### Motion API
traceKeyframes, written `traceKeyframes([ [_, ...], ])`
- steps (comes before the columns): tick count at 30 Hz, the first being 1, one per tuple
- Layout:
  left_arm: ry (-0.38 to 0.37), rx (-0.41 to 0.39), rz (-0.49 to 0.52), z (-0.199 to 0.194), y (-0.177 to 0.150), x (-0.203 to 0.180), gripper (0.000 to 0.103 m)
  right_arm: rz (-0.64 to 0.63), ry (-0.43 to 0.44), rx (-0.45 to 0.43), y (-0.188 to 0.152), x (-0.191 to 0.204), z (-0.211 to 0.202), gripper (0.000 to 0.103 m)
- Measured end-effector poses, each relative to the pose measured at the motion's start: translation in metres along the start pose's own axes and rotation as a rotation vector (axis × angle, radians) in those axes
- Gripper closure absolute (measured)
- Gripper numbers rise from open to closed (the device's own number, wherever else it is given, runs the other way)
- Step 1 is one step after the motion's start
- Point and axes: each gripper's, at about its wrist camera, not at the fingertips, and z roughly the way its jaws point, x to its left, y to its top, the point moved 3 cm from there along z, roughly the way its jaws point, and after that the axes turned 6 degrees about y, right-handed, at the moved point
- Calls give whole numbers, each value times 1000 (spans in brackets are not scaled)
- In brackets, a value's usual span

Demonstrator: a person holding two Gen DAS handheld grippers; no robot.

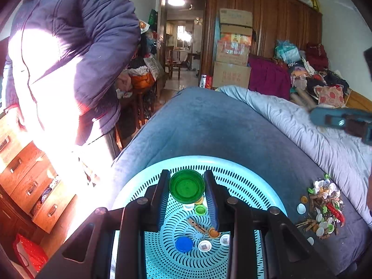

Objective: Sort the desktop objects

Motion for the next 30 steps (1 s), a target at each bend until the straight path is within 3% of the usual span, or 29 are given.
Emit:
traceKeyframes([
  [8,-2,44,10,22,-2,-13,73,74,48,88,-12,-9,33,92],
  [19,-3,53,18,29,-5,-15,73,83,56,110,-9,-14,50,92],
  [21,0,56,10,32,-4,-17,63,85,59,107,-9,-15,51,87],
  [22,6,48,0,32,-4,-16,48,93,64,101,-9,-17,51,82],
  [23,14,36,-10,30,-3,-14,42,107,72,94,-8,-21,51,77],
  [30,25,25,-12,27,1,-19,42,139,78,61,-14,-37,39,74],
])
